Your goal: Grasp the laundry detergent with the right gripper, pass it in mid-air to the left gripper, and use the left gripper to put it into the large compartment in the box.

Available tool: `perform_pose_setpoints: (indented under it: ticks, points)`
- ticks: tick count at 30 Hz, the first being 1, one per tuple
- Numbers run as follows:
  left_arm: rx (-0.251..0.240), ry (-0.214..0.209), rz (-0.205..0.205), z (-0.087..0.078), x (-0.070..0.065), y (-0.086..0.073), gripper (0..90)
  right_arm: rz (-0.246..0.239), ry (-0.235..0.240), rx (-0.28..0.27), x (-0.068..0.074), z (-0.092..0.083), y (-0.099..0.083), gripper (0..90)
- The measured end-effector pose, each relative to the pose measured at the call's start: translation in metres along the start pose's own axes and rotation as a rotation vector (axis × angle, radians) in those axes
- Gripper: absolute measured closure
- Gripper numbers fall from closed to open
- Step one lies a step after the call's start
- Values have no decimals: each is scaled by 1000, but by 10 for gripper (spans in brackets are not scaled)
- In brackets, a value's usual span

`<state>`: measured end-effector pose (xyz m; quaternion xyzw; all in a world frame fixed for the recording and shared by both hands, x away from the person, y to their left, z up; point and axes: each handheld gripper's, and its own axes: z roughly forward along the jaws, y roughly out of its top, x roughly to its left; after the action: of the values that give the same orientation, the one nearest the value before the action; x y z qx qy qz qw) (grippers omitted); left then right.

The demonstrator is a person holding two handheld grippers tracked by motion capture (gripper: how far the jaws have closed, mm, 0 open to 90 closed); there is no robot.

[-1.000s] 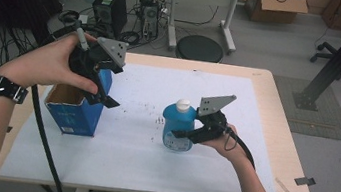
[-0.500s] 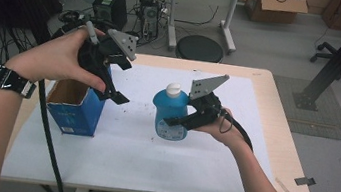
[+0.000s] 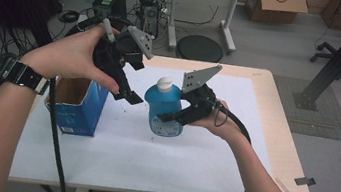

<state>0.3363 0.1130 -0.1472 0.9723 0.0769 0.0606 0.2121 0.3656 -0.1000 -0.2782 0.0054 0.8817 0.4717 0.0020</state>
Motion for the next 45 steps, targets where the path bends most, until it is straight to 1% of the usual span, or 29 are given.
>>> perform_pose_setpoints:
  ticks: [7, 12, 13, 19, 24, 26, 30, 33, 36, 37, 39, 45]
  points:
    - [15, -17, 10, 9, -1, 11, 48, -20, 15, 7, 4, 3, 9, 438]
    - [24, -26, 23, 12, -2, 14, 48, -29, 22, 13, 6, 5, 14, 438]
    - [26, -30, 26, 14, -2, 15, 48, -37, 24, 15, 7, 6, 15, 437]
    - [42, -37, 27, 19, -4, 19, 48, -45, 29, 21, 9, 8, 18, 437]
    - [74, -31, 26, 24, -6, 22, 50, -47, 31, 25, 11, 8, 20, 437]
    - [77, -31, 26, 25, -6, 23, 50, -46, 31, 23, 11, 7, 20, 437]
    - [68, -42, 31, 28, -8, 25, 49, -51, 33, 27, 12, 8, 22, 437]
    - [74, -45, 31, 30, -8, 26, 53, -52, 34, 28, 13, 9, 23, 437]
    - [79, -50, 43, 32, -9, 26, 64, -52, 37, 27, 14, 10, 24, 437]
    - [90, -50, 49, 33, -10, 26, 65, -53, 37, 27, 15, 11, 24, 437]
    - [84, -50, 51, 33, -10, 26, 72, -52, 38, 28, 15, 11, 24, 437]
    - [83, -54, 43, 33, -11, 26, 97, -49, 36, 28, 14, 12, 23, 437]
